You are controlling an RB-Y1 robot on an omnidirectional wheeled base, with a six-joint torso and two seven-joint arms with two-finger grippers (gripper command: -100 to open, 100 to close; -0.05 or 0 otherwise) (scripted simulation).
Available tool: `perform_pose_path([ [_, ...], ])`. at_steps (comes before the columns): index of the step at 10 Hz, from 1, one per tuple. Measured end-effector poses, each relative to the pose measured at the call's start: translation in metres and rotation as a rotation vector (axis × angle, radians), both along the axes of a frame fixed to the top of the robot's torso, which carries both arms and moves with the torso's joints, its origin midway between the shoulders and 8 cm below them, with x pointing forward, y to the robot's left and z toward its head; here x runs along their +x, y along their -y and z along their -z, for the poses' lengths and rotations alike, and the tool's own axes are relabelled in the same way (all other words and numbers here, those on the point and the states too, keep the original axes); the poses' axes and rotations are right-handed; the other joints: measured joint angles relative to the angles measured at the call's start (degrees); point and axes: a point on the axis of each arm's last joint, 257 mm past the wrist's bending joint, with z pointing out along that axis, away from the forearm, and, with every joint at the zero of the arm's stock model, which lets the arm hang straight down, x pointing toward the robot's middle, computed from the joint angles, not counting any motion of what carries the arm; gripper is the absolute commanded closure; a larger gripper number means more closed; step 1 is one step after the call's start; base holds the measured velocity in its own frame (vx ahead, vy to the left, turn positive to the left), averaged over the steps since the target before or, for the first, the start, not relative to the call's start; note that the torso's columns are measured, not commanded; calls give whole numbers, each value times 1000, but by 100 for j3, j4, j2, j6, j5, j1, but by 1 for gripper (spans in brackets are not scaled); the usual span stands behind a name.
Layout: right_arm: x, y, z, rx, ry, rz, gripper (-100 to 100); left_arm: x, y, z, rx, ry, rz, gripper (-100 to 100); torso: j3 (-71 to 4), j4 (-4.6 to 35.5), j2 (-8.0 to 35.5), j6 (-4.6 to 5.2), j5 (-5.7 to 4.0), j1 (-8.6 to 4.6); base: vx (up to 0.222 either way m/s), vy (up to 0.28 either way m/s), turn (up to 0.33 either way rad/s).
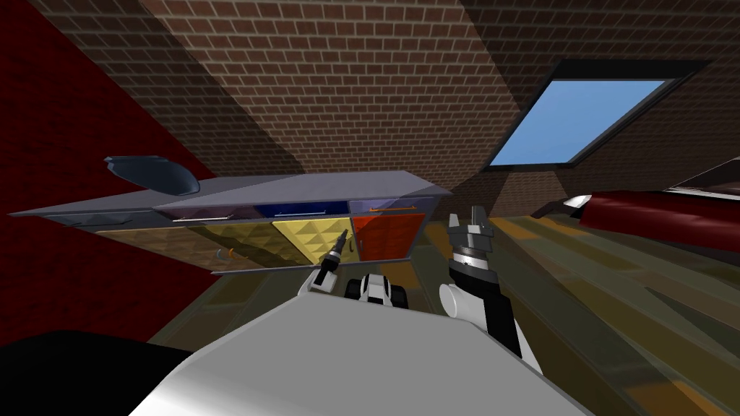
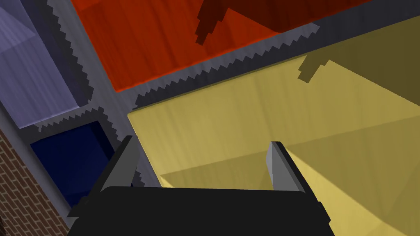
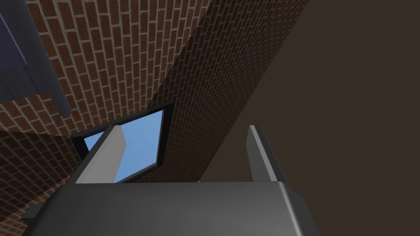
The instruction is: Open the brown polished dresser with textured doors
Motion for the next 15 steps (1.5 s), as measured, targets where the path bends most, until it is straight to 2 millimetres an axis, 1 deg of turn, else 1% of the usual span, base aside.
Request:
perform_pose_path([
  [2,0,0,0,0,0,0,0,-2,6,24,13,-39,9,-100,-2,-1,-5,-1,1,2,51,-6,1],
  [3,0,0,0,0,0,0,0,-4,5,33,18,-59,11,-100,0,0,0,-1,1,3,47,-6,2],
  [5,0,0,0,0,0,0,0,-6,10,48,27,-90,16,-100,3,1,4,0,1,2,22,-2,0],
  [6,0,0,0,0,0,0,0,-7,10,53,29,-99,16,-100,6,3,10,0,1,3,20,0,1],
  [7,0,0,0,0,0,0,0,-6,12,60,34,-111,20,-100,3,2,3,0,1,3,24,-2,-1],
  [10,0,0,0,0,0,0,0,-13,17,85,47,-158,29,-100,-2,-1,-3,0,0,0,35,-6,1],
  [11,0,0,0,0,0,0,0,-12,19,92,53,-172,34,-100,-3,-1,-6,0,0,-1,34,-8,-1],
  [15,0,0,0,0,0,0,0,-24,23,128,74,-241,48,-100,2,1,1,0,1,3,34,-4,1],
])
